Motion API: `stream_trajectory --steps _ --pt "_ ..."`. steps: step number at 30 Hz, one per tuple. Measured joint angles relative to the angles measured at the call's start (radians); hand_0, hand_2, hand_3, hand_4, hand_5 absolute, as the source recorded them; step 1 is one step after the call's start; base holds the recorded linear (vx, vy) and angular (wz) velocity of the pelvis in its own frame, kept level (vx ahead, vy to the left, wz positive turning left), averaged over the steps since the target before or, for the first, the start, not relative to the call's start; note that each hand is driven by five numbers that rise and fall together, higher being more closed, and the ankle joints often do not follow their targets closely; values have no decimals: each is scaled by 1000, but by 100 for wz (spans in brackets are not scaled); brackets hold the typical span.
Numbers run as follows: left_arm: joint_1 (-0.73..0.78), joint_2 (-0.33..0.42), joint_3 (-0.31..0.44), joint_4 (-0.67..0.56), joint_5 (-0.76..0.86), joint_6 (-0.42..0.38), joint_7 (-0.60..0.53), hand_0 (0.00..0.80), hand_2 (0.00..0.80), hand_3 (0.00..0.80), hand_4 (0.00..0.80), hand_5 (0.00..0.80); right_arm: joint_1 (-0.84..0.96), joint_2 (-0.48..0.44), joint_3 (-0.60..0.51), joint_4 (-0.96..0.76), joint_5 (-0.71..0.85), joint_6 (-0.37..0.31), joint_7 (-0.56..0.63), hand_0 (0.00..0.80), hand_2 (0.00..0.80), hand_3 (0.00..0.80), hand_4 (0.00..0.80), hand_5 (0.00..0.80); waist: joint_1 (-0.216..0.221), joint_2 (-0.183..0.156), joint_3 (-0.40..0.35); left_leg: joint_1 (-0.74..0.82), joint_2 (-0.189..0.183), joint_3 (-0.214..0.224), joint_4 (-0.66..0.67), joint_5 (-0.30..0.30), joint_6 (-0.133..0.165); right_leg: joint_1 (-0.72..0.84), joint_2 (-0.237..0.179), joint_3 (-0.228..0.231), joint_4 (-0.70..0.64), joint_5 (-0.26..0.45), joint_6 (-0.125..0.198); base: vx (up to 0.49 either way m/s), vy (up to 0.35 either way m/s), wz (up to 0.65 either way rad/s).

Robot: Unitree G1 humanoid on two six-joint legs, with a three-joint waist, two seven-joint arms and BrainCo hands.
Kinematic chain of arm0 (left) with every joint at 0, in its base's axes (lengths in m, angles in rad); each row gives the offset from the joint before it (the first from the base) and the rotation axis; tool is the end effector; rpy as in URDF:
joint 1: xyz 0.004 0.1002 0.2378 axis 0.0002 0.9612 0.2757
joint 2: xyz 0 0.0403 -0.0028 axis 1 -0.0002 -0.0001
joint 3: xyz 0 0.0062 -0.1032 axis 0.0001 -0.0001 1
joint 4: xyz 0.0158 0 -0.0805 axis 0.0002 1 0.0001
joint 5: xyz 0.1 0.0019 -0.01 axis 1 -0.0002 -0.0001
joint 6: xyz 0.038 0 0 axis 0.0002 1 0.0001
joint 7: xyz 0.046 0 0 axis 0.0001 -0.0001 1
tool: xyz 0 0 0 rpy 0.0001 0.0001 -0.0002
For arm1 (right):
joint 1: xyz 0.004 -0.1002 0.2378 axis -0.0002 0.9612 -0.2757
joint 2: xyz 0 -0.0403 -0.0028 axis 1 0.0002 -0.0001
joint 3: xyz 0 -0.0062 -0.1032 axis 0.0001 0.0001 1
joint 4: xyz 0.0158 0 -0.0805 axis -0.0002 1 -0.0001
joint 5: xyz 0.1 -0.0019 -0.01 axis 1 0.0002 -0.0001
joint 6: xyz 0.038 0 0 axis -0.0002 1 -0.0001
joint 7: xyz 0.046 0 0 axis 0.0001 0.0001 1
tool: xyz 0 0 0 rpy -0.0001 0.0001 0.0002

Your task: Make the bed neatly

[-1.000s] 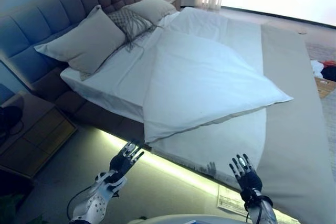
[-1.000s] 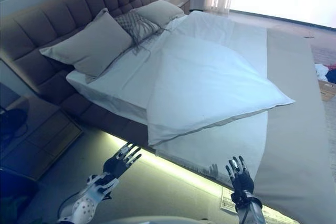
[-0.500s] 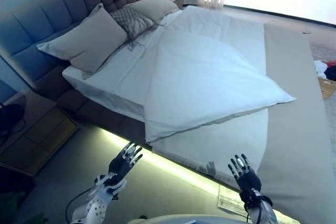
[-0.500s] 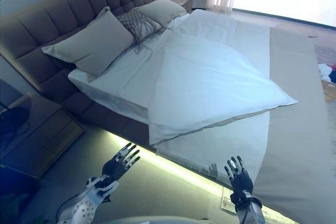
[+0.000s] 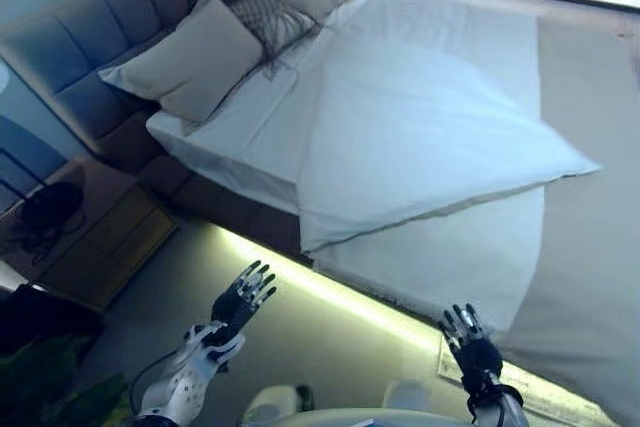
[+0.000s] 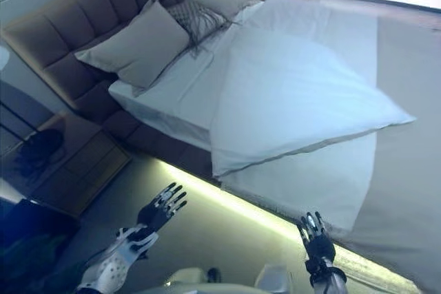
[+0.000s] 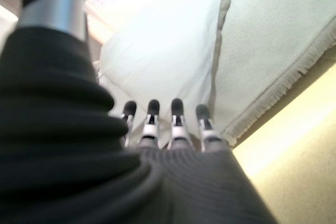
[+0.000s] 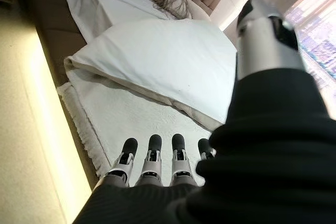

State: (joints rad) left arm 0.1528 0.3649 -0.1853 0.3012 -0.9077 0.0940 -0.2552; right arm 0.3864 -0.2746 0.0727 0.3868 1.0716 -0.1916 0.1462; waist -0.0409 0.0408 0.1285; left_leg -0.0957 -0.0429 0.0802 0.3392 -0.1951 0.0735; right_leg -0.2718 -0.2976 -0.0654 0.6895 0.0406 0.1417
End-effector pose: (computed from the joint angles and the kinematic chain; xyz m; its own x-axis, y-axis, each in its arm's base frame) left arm 0.1455 0.2088 -0.0334 0.8656 -0.2836 -0.4126 -0.0021 0.8220 -0.5695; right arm 0.0714 -0.2264 -0.0600 0.8514 -0.1667 -0.4973 0.4619 0.6877 0.5601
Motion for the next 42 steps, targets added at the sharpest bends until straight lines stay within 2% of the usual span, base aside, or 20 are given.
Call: stream_trajectory --steps 3,5,8,10,14,15,17,18,19,20,22,25,28,29,30,31,33,36,38,42 --pt "6 36 13 -12 -1 10 3 0 0 0 0 0 27 2 0 -2 0 0 7 0 0 0 0 0 0 -23 -7 20 -15 8 -41 11 13 -69 16 -20 19 -32 14 309 -190 -15" --pt "5 46 11 -9 -1 22 18 0 0 0 0 0 45 3 0 -1 0 0 12 0 0 0 0 0 -1 -63 -9 35 -54 3 -85 31 -11 -84 8 -38 -89 -52 38 513 -365 -6" --pt "4 44 1 -4 -2 41 30 0 0 0 0 0 18 3 0 0 0 0 18 0 0 0 0 0 -33 -89 -2 47 -95 -19 -124 55 7 -30 -12 -46 -527 -8 78 426 -250 16" --pt "10 43 -1 -4 -3 49 35 0 0 0 0 0 6 8 1 4 0 1 13 0 0 0 0 0 -38 -91 -1 95 -97 -25 -149 46 28 11 -18 -60 -669 39 77 423 -251 7" --pt "53 43 11 -5 -10 50 40 0 0 0 0 0 -6 15 9 9 -3 4 8 0 0 0 0 0 -38 -111 -1 175 -91 -35 -155 -7 2 26 -17 -92 -673 76 68 450 -261 5" --pt "69 43 12 -4 -9 52 39 0 0 0 0 0 -2 18 8 12 -5 9 8 0 0 0 0 0 -38 -124 -10 188 -89 -40 -147 -33 -13 45 -10 -88 -665 99 50 482 -285 18" --pt "97 19 8 -3 -9 59 37 0 0 0 0 0 1 13 3 20 -8 22 8 0 0 0 0 0 -57 -91 -21 226 -23 -89 -141 -69 -53 77 48 -78 -613 142 34 459 -330 51" --pt "104 9 7 -6 -9 63 35 0 0 0 0 0 11 7 3 19 -8 24 8 0 0 0 0 0 -71 -73 -30 242 16 -110 -151 -72 -72 85 84 -83 -582 127 -1 341 -306 56" --pt "114 2 11 -18 -9 63 29 0 0 0 0 0 12 -10 4 20 -9 33 7 0 0 0 0 0 -75 -51 -35 267 53 -100 -168 -70 -94 85 120 -84 -541 86 -64 273 -273 38" --pt "123 1 13 -21 -9 63 18 0 0 0 0 0 -1 -28 5 17 -14 47 -1 0 0 0 0 0 -75 -40 -36 277 81 -92 -162 -64 -113 90 143 -76 -500 56 -76 286 -309 21" --pt "124 7 21 -32 -9 63 -2 0 0 0 0 0 -20 -57 3 10 -21 53 -4 0 0 0 0 0 -79 -41 -46 277 114 -79 -113 -49 -140 91 171 -76 -449 -1 -98 240 -310 11" --pt "121 9 21 -41 -10 52 -29 0 0 0 0 0 -58 -76 1 28 -21 62 0 0 0 0 0 0 -69 -67 -62 185 150 -71 106 -15 -188 114 218 -77 -444 -63 -132 244 -361 -9" --pt "113 1 9 -38 -11 39 -33 0 0 0 0 0 -91 -77 8 53 -21 62 0 0 0 0 0 0 -44 -103 -83 101 182 -49 282 140 -173 147 245 -57 -452 -94 -179 186 -188 -24" --pt "101 -3 6 -35 -11 36 -35 0 0 0 0 0 -88 -77 8 53 -20 60 0 0 0 0 0 0 -52 -114 -82 68 198 -37 353 177 -153 169 249 -64 -466 -96 -193 156 7 6" --pt "86 -3 -11 -29 -11 28 -43 0 0 0 0 0 -84 -76 10 55 -16 59 -1 0 0 0 0 0 -52 -121 -78 45 218 -3 355 156 -148 190 255 -69 -483 -103 -207 180 57 14" --pt "74 -3 -25 -25 -11 26 -51 0 0 0 0 0 -82 -77 14 53 -5 58 -1 0 0 0 0 0 -54 -121 -72 37 232 30 294 153 -153 204 263 -74 -501 -106 -220 177 108 2" --pt "46 -11 -42 -18 -11 27 -56 0 0 0 0 0 -83 -76 13 51 26 58 -5 0 0 0 0 0 -53 -101 -57 5 232 32 197 151 -156 235 283 -73 -524 -109 -230 263 141 2" --pt "7 -30 -53 6 -9 30 -59 0 0 0 0 0 -63 -78 14 41 42 58 -27 0 0 0 0 0 -39 -79 -48 -13 196 21 -110 157 -178 288 305 -27 -585 -105 -225 344 73 2" --pt "-8 -36 -71 15 -8 34 -60 0 0 0 0 0 -64 -92 13 39 44 57 -43 0 0 0 0 0 3 -51 -34 -26 198 -16 -303 235 -217 312 332 31 -610 -105 -234 379 11 -45" --pt "-8 -36 -66 34 4 58 -59 0 0 0 0 0 -70 -88 -19 51 51 46 -49 0 0 0 0 0 46 -9 -10 -81 193 -70 -380 263 -215 359 351 109 -617 -127 -244 296 -11 -59"
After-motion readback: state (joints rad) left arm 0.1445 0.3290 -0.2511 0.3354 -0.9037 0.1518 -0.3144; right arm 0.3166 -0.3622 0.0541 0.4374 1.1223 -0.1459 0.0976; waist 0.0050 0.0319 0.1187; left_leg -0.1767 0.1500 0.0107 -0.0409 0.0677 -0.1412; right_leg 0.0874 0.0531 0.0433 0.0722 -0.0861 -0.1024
